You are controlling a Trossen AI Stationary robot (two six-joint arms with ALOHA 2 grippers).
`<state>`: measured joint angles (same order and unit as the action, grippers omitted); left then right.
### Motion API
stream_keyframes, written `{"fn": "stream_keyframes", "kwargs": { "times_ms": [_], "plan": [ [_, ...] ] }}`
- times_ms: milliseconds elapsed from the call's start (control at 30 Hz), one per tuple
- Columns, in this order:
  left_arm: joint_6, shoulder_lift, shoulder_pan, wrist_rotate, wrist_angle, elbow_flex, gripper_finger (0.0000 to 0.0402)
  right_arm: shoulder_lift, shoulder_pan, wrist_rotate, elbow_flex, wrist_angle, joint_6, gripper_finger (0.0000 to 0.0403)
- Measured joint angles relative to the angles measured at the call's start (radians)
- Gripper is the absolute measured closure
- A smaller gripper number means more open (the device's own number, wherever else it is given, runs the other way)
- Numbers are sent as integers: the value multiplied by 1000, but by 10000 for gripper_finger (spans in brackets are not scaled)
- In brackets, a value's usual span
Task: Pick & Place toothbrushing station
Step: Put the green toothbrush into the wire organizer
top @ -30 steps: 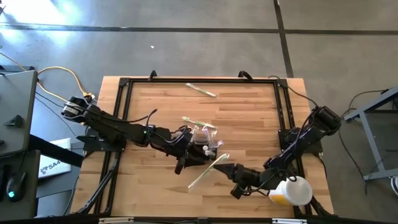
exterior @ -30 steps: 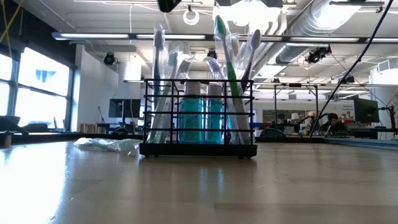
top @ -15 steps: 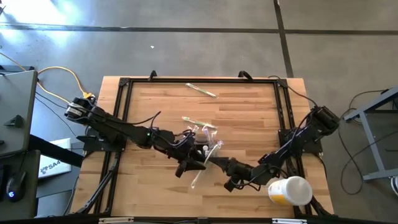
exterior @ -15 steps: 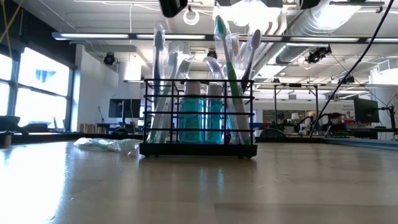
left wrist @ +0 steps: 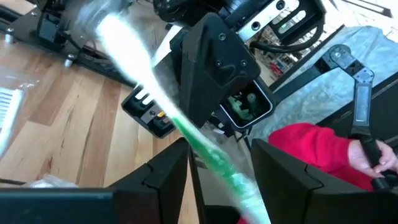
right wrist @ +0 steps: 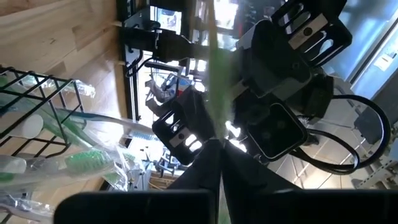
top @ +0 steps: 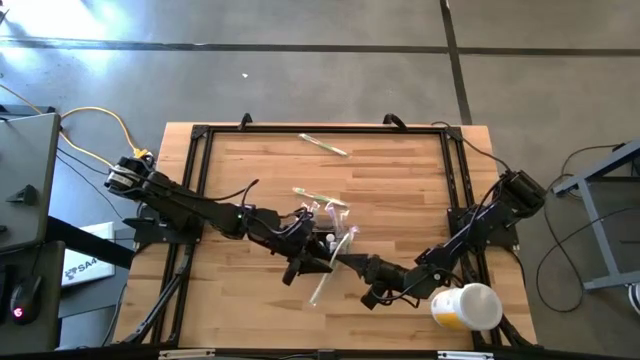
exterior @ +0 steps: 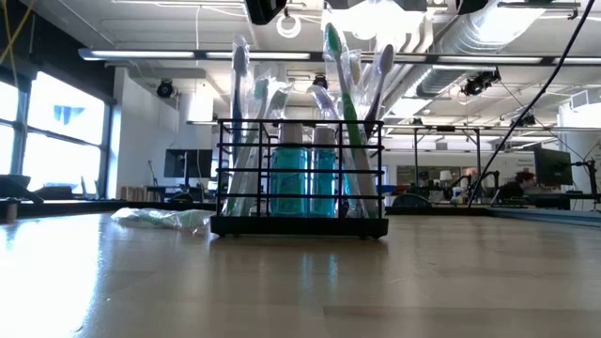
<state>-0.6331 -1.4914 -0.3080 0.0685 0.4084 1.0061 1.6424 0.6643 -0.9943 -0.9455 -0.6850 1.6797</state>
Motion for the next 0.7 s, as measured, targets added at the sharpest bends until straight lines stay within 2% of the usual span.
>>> {"fn": "stream_keyframes", "kwargs": {
  "times_ms": [700],
  "plan": [
    [9,-32,0,0,5,2,236,0,-19,5,0,3,0,400]
  ]
}}
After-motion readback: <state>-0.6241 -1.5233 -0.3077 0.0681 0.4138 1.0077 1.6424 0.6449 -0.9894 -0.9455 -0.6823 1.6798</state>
